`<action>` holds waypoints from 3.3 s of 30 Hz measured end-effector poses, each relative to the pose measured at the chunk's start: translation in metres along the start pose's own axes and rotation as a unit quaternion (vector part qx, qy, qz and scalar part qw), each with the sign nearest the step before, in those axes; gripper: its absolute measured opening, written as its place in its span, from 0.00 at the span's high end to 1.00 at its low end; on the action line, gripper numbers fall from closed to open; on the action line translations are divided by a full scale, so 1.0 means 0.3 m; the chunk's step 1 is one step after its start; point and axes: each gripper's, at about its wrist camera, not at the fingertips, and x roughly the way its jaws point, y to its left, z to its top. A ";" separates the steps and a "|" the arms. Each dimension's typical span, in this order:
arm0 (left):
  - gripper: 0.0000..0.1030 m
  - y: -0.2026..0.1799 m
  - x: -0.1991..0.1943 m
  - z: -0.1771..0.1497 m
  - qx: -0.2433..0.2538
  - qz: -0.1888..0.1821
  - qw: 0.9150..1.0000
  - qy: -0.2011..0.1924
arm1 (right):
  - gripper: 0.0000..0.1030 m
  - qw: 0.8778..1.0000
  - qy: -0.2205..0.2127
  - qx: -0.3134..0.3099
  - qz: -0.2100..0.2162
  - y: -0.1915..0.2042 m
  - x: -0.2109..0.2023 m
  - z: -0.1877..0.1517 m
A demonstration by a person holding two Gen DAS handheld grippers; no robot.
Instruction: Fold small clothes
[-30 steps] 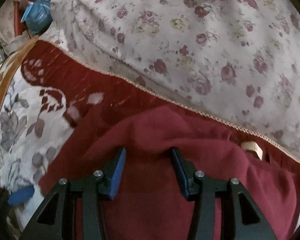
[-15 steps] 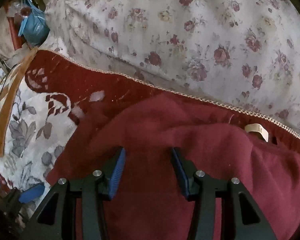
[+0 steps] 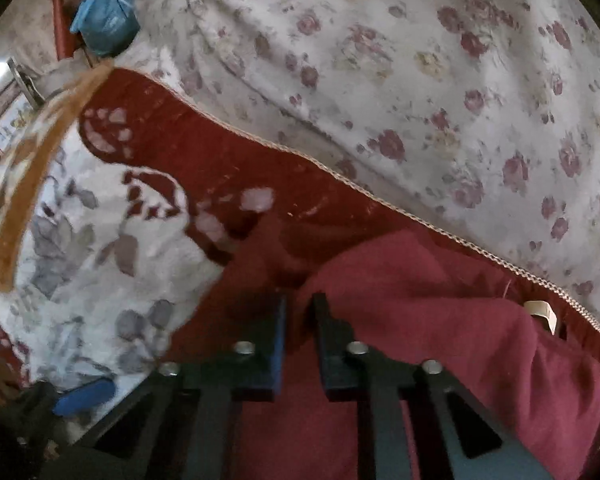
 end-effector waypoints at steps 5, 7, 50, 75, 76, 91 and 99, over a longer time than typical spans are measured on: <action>0.12 -0.001 -0.002 0.007 -0.004 0.001 1.000 -0.004 | 0.93 0.999 -0.016 0.009 0.034 0.004 -0.025 0.025; 0.12 -0.001 0.008 0.009 -0.004 0.005 1.000 -0.003 | 0.93 0.999 -0.006 0.013 0.034 0.010 0.017 0.022; 0.12 -0.105 0.085 0.028 0.016 -0.071 0.996 -0.049 | 0.78 0.993 -0.005 0.082 0.087 -0.122 -0.060 -0.011; 0.75 -0.181 0.033 0.008 0.069 -0.109 0.989 -0.071 | 0.09 0.988 0.122 0.084 0.042 -0.075 0.096 0.094; 0.75 -0.181 0.035 0.006 0.070 -0.108 0.989 -0.071 | 0.09 0.989 0.124 0.077 0.029 -0.068 0.106 0.095; 0.37 -0.136 0.083 -0.028 0.044 -0.050 0.997 -0.043 | 0.72 0.997 0.031 0.062 0.032 -0.176 -0.052 0.025; 0.59 -0.157 0.085 -0.050 0.063 -0.038 0.996 -0.044 | 0.74 0.996 0.023 0.071 0.042 -0.169 -0.067 0.008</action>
